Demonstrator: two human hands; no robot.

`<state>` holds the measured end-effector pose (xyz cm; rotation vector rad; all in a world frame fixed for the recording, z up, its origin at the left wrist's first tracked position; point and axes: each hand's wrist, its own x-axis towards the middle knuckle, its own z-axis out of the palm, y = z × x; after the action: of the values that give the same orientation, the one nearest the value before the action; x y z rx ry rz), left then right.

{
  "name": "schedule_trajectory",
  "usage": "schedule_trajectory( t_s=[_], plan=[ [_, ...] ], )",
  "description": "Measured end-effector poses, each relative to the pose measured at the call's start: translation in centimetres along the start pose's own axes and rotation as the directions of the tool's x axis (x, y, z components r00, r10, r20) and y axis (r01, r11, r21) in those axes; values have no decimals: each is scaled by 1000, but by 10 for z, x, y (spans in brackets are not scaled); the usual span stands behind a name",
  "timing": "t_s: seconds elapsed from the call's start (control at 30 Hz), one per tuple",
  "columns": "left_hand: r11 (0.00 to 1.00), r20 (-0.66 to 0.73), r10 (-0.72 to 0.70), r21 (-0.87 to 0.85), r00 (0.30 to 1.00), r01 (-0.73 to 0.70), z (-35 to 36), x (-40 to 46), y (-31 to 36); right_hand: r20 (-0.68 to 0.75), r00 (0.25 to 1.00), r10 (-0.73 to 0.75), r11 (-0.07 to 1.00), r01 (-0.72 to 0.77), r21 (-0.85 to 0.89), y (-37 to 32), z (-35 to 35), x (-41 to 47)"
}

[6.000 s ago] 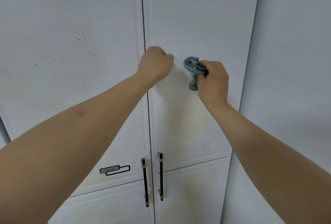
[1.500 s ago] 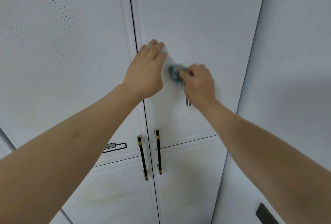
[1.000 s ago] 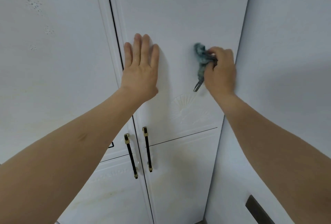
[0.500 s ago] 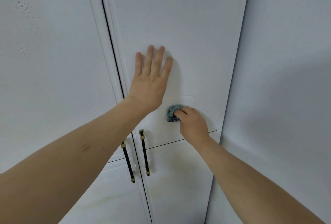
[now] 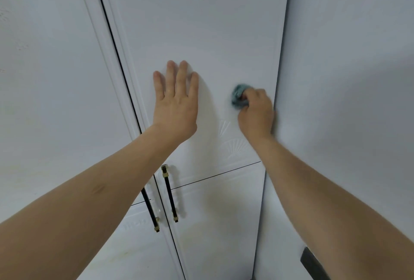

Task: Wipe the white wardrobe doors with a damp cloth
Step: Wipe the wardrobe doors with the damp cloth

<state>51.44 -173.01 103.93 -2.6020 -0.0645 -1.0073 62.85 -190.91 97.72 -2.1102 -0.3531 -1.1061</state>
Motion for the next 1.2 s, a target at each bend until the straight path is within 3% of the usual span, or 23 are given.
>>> schedule_trajectory(
  t_s=[0.13, 0.23, 0.3, 0.33, 0.4, 0.47, 0.5, 0.6, 0.7, 0.8, 0.87, 0.93, 0.97, 1.03, 1.1, 1.17, 1.2],
  plan=[
    [995, -57, 97, 11, 994, -96, 8, 4, 10, 195, 965, -178, 984, 176, 23, 2, 43, -100],
    [991, -33, 133, 8, 991, -133, 12, 7, 20, 340, 920, -196, 980, 174, 96, 11, 45, -119],
    [991, -12, 136, 20, 991, -136, 13, 5, 22, 353, 915, -196, 970, 130, 203, 11, 25, -99],
    [990, -10, 140, 22, 990, -140, 15, 5, 23, 299, 943, -143, 965, 66, 254, 11, 11, -83],
    [990, -17, 137, 35, 990, -137, 19, 5, 23, 51, 999, 18, 939, -35, 343, 14, -18, -38],
    [990, -4, 132, 51, 991, -131, 20, 5, 24, -189, 979, 78, 955, -19, 296, 24, -36, 8],
    [990, -2, 133, 57, 991, -133, 21, 5, 24, -227, 972, 66, 972, -11, 236, 29, -40, 27],
    [989, -10, 137, 63, 990, -136, 24, 7, 27, -113, 991, -71, 997, 70, -14, 48, -25, 38],
    [988, -37, 145, 54, 989, -143, 28, 6, 27, -58, 990, -126, 987, 119, -110, 71, 3, -3],
    [989, -46, 143, 55, 989, -140, 30, 6, 28, 57, 995, -78, 991, 84, -102, 92, 26, -69],
    [990, -46, 130, 61, 990, -127, 30, 5, 30, 249, 967, -50, 994, 73, -87, 103, 38, -112],
    [991, -40, 120, 58, 992, -117, 30, 4, 32, 447, 894, -19, 999, 38, -33, 110, 45, -142],
    [992, -39, 118, 54, 992, -116, 29, 3, 32, 504, 864, -8, 1000, -3, 22, 112, 46, -149],
    [992, -29, 123, 45, 992, -121, 28, 2, 31, 538, 839, 83, 956, -220, 196, 100, 40, -140],
    [990, -29, 135, 36, 990, -134, 28, 1, 26, 420, 869, 261, 862, -406, 303, 77, 25, -106],
    [988, -43, 156, 26, 987, -155, 26, 2, 20, 134, 927, 350, 850, -374, 371, 46, 0, -52],
    [986, -61, 169, 14, 984, -169, 24, 2, 15, 2, 950, 311, 876, -287, 388, 29, -12, -24]
  ],
)
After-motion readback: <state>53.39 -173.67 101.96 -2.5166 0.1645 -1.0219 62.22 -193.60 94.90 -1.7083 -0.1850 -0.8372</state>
